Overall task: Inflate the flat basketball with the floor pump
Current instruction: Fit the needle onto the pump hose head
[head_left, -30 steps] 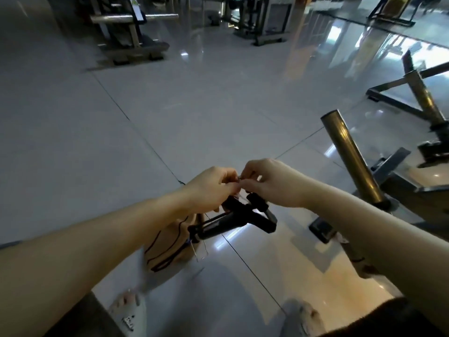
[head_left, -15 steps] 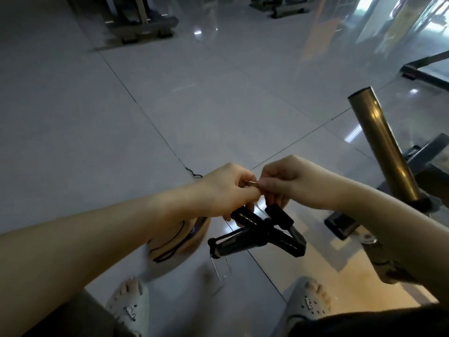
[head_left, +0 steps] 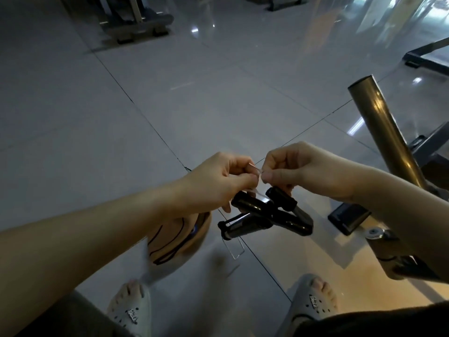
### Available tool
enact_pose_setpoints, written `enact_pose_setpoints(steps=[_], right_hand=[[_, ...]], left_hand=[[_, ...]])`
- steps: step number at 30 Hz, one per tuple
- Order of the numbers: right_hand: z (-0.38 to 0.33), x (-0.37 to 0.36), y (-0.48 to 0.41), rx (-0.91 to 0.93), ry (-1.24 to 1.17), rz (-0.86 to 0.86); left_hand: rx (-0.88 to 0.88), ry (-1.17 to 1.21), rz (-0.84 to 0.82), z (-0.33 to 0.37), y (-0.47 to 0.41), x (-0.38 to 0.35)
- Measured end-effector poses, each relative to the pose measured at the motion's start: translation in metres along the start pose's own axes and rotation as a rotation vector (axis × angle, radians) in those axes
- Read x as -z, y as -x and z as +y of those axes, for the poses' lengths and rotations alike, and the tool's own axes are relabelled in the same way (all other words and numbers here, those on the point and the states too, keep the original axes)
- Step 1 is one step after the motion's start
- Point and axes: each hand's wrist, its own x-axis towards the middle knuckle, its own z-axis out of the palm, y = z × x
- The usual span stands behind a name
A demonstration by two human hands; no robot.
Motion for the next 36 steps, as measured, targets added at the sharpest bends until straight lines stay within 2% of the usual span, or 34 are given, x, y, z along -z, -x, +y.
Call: enact_pose_setpoints(steps=[3,9,14,21,25,28,32,36], right_hand=[[-0.003,0.0,0.0,0.033,-0.005,0.043],[-0.005,-0.005,-0.003,-0.014,-0.047,-0.053],[-0.01,-0.005,-0.004,0.05,-0.004,0.034],[-0.016,-0.012,-0.01,0.01,0.048,-0.015],[-0.02,-0.02,-0.012,0.023,0.079,0.053],[-0.022,-0.022,-0.013,0.003,-0.012,0.092],[-0.022,-0.022,-0.016,-0.085,-0.207,0.12],[-0.023,-0.017,-0.014,-0.111,-0.153,0.026]], left_hand=[[-0.016,0.035,0.0,0.002,0.0,0.001],[0.009,0.059,0.034,-0.002,0.003,0.003],[0.014,0.084,0.041,-0.004,0.008,0.006],[0.01,0.074,0.073,-0.005,0.011,0.005],[0.038,0.115,0.022,-0.003,0.013,0.008],[0.025,0.093,0.003,-0.001,0.015,0.011],[-0.037,0.053,0.084,-0.002,0.014,0.008],[-0.079,-0.013,0.124,-0.003,0.015,0.005]])
